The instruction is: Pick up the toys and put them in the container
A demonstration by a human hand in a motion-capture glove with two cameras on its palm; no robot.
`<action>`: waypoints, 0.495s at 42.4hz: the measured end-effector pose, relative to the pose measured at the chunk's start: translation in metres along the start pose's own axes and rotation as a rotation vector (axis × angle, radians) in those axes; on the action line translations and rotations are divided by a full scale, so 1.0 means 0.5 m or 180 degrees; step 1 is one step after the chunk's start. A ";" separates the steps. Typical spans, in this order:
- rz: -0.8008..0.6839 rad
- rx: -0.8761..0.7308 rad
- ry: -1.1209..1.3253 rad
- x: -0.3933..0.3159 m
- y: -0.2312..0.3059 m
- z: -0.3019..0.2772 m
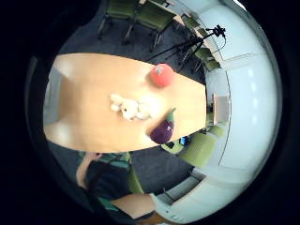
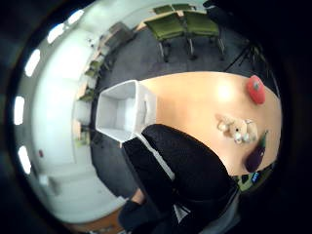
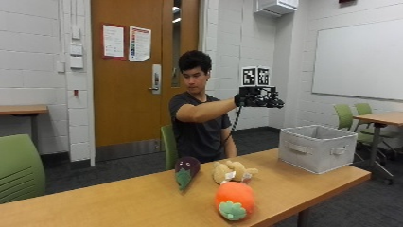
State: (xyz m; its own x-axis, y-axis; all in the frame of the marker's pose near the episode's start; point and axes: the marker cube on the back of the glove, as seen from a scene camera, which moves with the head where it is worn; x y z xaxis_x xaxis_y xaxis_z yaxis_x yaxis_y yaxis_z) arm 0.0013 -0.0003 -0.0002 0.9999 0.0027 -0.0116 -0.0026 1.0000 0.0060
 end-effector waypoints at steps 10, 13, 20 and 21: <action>0.0000 -0.0032 0.0008 0.026 0.008 0.010; 0.0004 -0.0046 -0.0001 0.046 0.009 0.015; 0.0007 -0.0052 0.0083 0.117 0.026 0.059; 0.0039 -0.0075 0.0086 0.134 0.029 0.075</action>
State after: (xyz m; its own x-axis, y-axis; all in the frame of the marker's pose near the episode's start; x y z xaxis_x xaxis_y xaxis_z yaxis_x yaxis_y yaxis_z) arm 0.0686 0.0142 0.0365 0.9992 0.0146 -0.0385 -0.0153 0.9997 -0.0173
